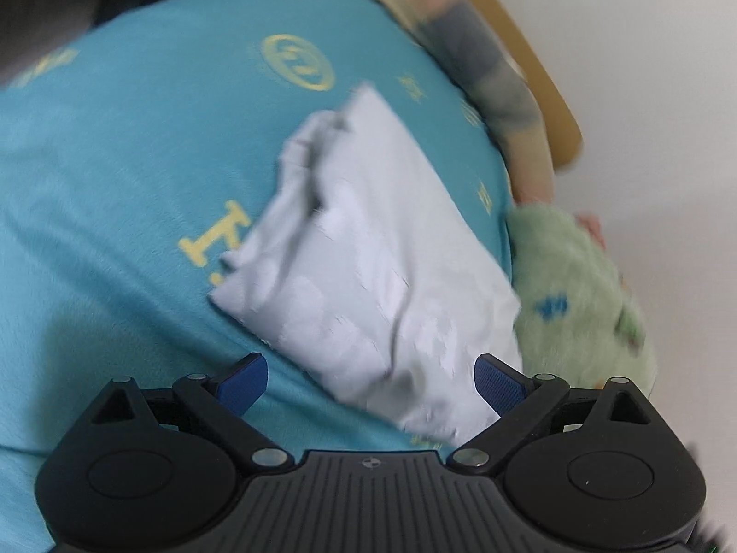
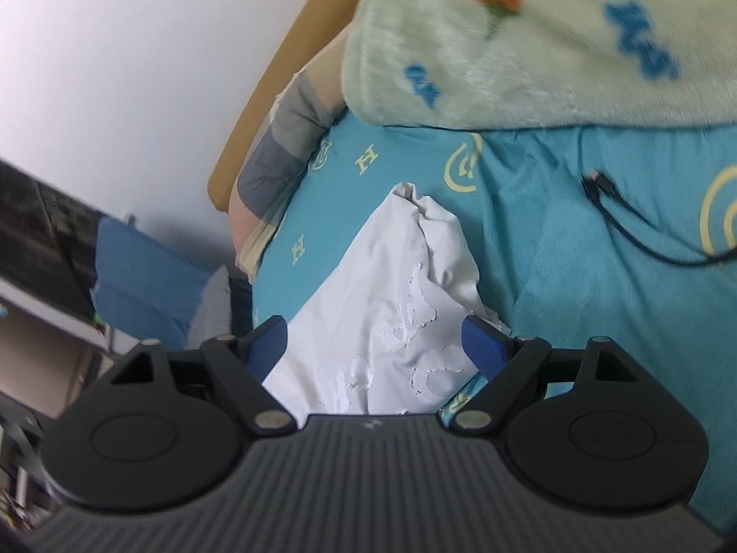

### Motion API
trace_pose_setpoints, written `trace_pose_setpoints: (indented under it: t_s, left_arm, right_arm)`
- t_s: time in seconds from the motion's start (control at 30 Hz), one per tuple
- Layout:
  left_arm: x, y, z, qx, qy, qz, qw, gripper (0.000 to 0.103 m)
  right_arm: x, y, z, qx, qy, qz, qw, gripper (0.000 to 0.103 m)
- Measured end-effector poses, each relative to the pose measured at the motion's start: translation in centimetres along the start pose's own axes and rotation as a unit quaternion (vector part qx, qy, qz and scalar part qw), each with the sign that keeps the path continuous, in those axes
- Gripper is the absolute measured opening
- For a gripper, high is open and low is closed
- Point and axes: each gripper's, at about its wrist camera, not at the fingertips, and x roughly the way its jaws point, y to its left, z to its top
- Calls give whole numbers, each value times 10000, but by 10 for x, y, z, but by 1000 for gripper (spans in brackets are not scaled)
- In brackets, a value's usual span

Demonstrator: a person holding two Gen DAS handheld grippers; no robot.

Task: Fold clothes
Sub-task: 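Grasp the folded T-shirt end with both grippers together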

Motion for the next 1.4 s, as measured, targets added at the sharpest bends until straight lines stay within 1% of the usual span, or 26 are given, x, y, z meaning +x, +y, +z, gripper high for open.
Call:
trace_pose_setpoints:
  t_s: [0.07,0.13,0.2,0.27,0.3,0.33,0.4,0.5,0.53,0.57,0.6,0.63,0.67,0.7,0.77,0.8,0.87,0.9,0.93,0.97,1.03,1.1,1.17,1.23,1.33,1.4]
  left_arm:
    - [3,11,6,-360,-70,-48,9993,94]
    - [5,20,12,-652,-146,-32,9978,86]
    - [4,23,13,-695,-191,-16,9974,80]
    - [2,24,14,-721,-234,-1,9971,71]
    - [2,25,14,-734,-255,7,9970,65]
    - [1,26,14,-747,-276,15,9968,60]
    - [-1,27,15,-774,-319,30,9965,59]
    - [-2,28,16,-798,-336,24,9962,59]
    - [-2,28,16,-786,-321,29,9964,59]
    - [-2,27,16,-771,-305,36,9965,59]
    - [-3,26,16,-757,-289,42,9967,60]
    - [-3,26,15,-742,-272,49,9969,60]
    - [-3,25,15,-728,-256,56,9970,60]
    - [-3,24,15,-715,-249,55,9971,61]
    - [-3,23,14,-695,-236,50,9973,61]
    - [-3,23,14,-689,-228,48,9973,61]
    - [-3,21,14,-640,-155,95,9978,61]
    - [-4,20,15,-603,-96,141,9980,61]
    - [-4,19,15,-566,-38,187,9982,61]
    - [-6,17,14,-513,-3,180,9985,62]
    - [-10,12,11,-401,59,150,9991,68]
    - [-13,4,7,-179,191,8,9997,72]
    - [-12,-5,1,3,358,-295,9989,78]
    - [-5,-14,-7,69,588,-699,9958,85]
    - [14,-20,-15,-119,869,-1143,9896,86]
    - [27,-20,-16,-291,861,-1224,9883,86]
  right_arm:
    - [2,-4,-1,147,1,83,9999,86]
    - [5,-6,-2,250,73,150,9995,86]
    - [9,-8,-4,332,166,212,9991,86]
    - [12,-10,-8,414,270,279,9984,86]
    - [15,-11,-9,467,321,300,9979,86]
    - [17,-12,-10,532,372,322,9974,86]
    - [22,-17,-13,704,491,342,9957,85]
    - [32,-28,-18,1062,596,263,9922,85]
    - [37,-33,-18,1167,602,206,9911,83]
    - [41,-37,-19,1270,607,148,9899,78]
    - [45,-41,-19,1319,595,67,9895,77]
    - [49,-44,-19,1362,581,-16,9890,73]
    - [52,-46,-19,1354,545,-114,9892,65]
    - [53,-47,-19,1330,500,-153,9897,63]
    - [54,-49,-18,1280,408,-220,9907,53]
    - [55,-49,-18,1255,362,-254,9911,51]
    - [56,-48,-17,1146,335,-271,9925,40]
    - [57,-47,-16,1089,323,-278,9931,37]
    - [56,-43,-16,969,306,-265,9945,32]
    - [55,-38,-16,834,277,-232,9959,28]
    - [50,-28,-15,581,211,-130,9980,25]
    - [46,-19,-14,384,143,22,9992,23]
    - [43,-9,-13,202,83,165,9996,21]
    - [39,-1,-12,22,31,284,9996,20]
    - [39,9,-12,-127,-55,375,9992,19]
    - [40,12,-10,-97,-104,438,9989,19]
